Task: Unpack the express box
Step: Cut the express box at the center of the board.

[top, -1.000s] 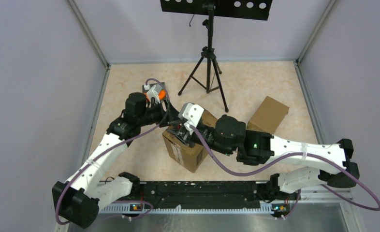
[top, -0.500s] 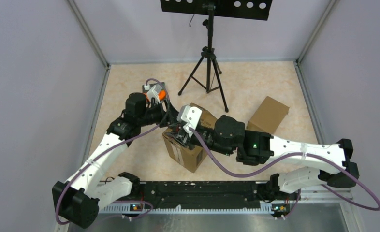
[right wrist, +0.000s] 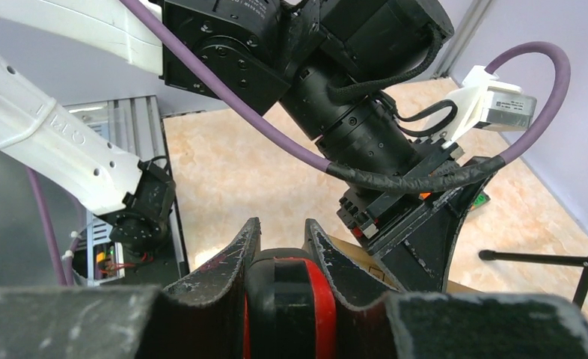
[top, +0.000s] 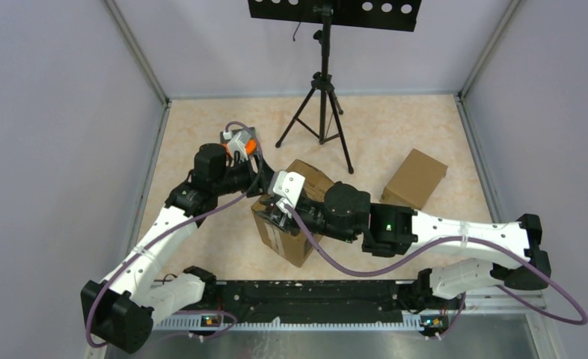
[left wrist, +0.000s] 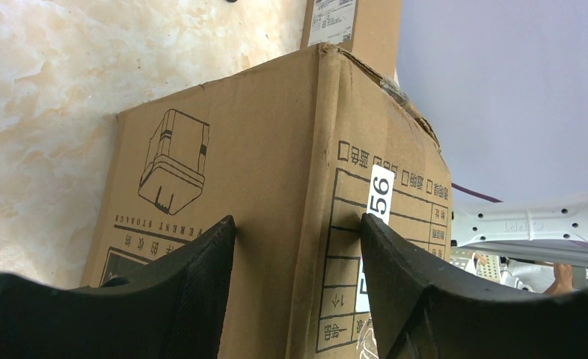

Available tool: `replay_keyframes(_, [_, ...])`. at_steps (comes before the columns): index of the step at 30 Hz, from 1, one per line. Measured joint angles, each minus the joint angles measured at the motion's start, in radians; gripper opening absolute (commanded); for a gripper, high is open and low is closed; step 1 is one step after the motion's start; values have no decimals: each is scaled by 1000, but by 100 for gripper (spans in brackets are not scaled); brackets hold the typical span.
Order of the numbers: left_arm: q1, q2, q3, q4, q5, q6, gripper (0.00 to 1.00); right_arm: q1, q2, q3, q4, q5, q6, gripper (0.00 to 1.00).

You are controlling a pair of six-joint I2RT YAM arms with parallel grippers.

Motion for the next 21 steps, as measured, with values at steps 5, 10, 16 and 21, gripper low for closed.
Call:
replay_keyframes(5, [0,0,0,0,0,0,65,0,3,-2,-1,1,-13,0])
replay_keyframes(10, [0,0,-2,3,0,0,65,0,6,-2,-1,8,-27,0])
replay_keyframes(16, [0,0,-4,6,3,1,65,5,8,-2,0,26,-41,0])
replay_keyframes(21, [0,0,-5,6,4,1,65,14,17,-2,1,36,-54,0])
